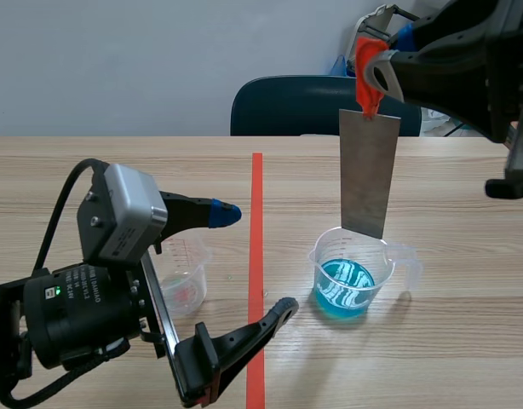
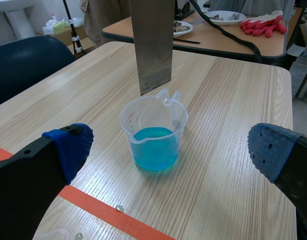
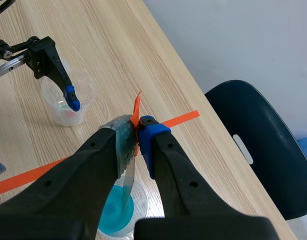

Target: Do the redox reaction experiment

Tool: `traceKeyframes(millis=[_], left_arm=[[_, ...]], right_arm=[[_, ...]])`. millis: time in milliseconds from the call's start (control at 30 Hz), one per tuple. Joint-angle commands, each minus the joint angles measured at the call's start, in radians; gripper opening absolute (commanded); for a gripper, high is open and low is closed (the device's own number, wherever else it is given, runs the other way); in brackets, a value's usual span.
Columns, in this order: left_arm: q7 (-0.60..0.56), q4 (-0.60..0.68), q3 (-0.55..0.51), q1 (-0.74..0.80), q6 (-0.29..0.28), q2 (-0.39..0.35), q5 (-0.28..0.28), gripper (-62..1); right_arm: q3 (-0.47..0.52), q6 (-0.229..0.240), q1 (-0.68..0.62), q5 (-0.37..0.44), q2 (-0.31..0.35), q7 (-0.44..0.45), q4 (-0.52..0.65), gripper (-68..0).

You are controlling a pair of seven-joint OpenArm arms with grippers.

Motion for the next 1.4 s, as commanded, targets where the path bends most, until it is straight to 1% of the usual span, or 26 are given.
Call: traceKeyframes(millis=[0,367,500,833,1033,1133,1200,1367], left_arm=[[-0.016,0.008,-0.002,0.0,0.002,0.008,-0.011,1.4],[-0.016,0.008,-0.002,0.0,0.002,0.008,-0.011,1.4],[-0.016,0.008,-0.002,0.0,0.002,0.008,-0.011,1.4],[-0.016,0.008,-0.002,0.0,0.002,0.008,-0.011,1.4],[-0.016,0.008,-0.002,0.0,0.002,0.008,-0.011,1.4],[-0.016,0.008,-0.002,0.0,0.002,0.008,-0.011,1.4],[-0.016,0.008,-0.002,0.0,0.002,0.008,-0.011,1.4],[-0.016,0.008,-0.002,0.0,0.002,0.008,-0.011,1.4]], right_arm=[[0.01,-0.002,0.014,0.011,0.0,0.011,0.006,-66.9],[0.01,-0.002,0.014,0.011,0.0,0.011,0.006,-66.9],[0.009,0.023,0.014,0.011,0.0,0.014,0.006,-66.9],[0.008,0.023,0.014,0.012,0.0,0.018,0.005,-66.9],[-0.017,0.025,0.014,0.011,0.0,0.053,-0.041,-66.9],[-0.037,0.048,0.014,0.011,0.0,0.081,-0.076,-66.9],[-0.047,0.05,0.014,0.008,0.0,0.094,-0.092,-66.9],[-0.071,0.05,0.014,-0.02,0.0,0.15,-0.135,-66.9]])
